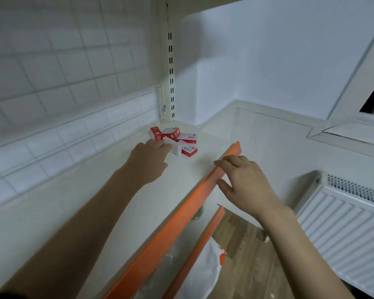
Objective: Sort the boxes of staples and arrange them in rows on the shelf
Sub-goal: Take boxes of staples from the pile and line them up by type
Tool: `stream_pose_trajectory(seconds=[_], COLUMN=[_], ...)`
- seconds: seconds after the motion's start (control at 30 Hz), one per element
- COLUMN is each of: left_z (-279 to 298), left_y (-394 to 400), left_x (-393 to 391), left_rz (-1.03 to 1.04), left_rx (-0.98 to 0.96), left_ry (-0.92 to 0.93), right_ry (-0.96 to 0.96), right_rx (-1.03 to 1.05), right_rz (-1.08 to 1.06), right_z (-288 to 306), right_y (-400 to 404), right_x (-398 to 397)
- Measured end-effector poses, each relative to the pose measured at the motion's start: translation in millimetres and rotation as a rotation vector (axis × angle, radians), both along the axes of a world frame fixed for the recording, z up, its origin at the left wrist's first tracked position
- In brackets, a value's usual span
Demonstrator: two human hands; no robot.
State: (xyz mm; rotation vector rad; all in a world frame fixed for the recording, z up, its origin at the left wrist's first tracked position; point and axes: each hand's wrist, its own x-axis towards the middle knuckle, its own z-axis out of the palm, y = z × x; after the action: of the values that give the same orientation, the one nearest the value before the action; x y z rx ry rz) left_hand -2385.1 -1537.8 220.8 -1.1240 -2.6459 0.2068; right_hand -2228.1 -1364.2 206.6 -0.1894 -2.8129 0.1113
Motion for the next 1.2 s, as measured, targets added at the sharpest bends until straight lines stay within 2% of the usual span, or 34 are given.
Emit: stream_pose_trajectory(seconds=[0.2, 0.53, 0.67, 0.83, 1.03, 1.2], left_z=[-18.9, -39.9, -33.1, -18.2, -16.5, -21.7], left_y=[54.0, 67.2, 52.9, 31.4, 6.2, -7.6], left_x=[-49.9, -79.9, -63.7, -28.0, 17.2, 50.4], left_rz=[-0.006, 0.079, 0.102, 0.188, 0.239, 0.276], left_rx=[-0.095, -0.058, 0.066, 0.284, 0.314, 0.354], left_ry=[0.112, 0.086, 0.074, -0.094, 0.043, 0.138], right_ry=[-0.022, -0.005, -0.078, -0.175, -0.245, -0.233], right_rx=[-0.032, -0.06, -0.052, -0.016, -0.018, -0.02], right_rz=[0.019, 0.174, 0.297, 0.375, 0.377, 0.345], right_z=[-7.5, -19.1, -12.4, 0.8, -12.9, -22.7], right_y=[36.0, 87.3, 84.1, 78.6, 59.8, 54.5], right_x=[-21.0, -57.7, -89.5, -145.6, -194.4, -210.1])
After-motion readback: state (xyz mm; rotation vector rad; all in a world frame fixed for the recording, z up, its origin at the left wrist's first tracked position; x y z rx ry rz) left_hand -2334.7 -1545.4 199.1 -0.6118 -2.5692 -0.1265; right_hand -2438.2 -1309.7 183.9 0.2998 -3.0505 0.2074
